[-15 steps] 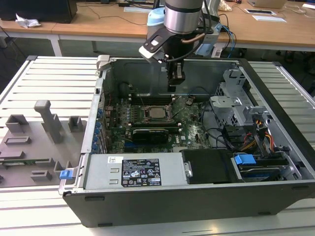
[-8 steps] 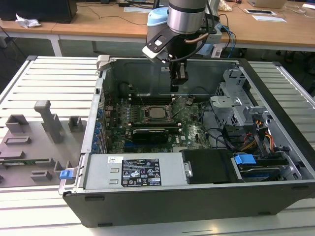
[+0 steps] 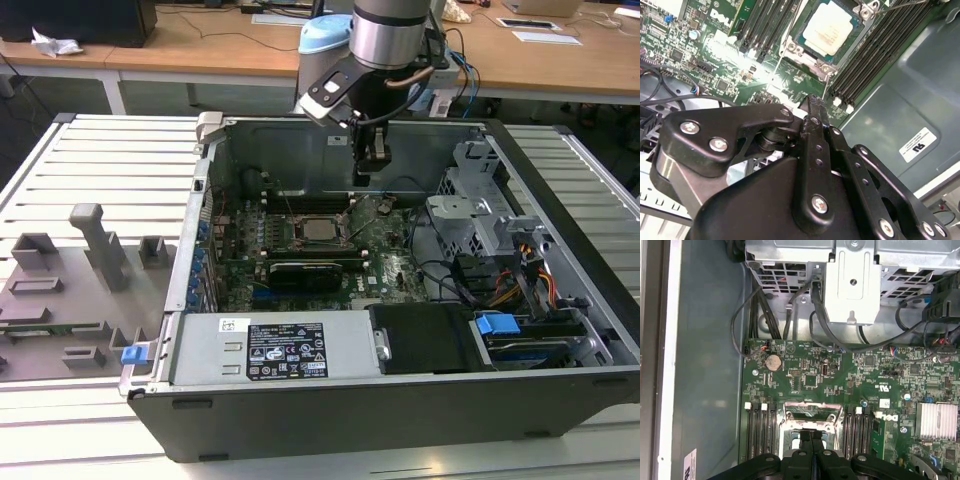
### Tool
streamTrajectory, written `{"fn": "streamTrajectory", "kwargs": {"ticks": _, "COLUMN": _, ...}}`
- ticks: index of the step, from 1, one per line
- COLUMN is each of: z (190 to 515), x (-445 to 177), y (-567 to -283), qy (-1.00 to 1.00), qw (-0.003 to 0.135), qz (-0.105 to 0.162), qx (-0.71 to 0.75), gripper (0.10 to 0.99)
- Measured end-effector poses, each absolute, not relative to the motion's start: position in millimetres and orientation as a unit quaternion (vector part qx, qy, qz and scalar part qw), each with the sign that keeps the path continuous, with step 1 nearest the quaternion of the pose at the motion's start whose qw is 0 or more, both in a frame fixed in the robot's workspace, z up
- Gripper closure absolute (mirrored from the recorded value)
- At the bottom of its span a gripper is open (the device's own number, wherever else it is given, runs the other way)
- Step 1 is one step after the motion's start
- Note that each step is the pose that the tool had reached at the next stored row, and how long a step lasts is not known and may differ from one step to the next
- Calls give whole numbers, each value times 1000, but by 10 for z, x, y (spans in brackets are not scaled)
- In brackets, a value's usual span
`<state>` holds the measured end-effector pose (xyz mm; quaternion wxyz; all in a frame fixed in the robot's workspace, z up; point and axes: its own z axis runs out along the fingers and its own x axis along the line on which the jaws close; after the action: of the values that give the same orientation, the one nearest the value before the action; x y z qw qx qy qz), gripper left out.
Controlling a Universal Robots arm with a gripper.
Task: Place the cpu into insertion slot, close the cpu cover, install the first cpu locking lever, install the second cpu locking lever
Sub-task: 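Close the cpu cover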
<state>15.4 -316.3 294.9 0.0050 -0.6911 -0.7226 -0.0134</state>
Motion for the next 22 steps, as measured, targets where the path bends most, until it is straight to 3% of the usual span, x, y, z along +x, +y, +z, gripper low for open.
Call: {"fn": "streamTrajectory", "kwargs": {"ticks": 22, "z": 2913, "x": 181, "y": -3155, "qy": -738, "qw": 5, "qz": -13, "qx": -675, "gripper": 980}}
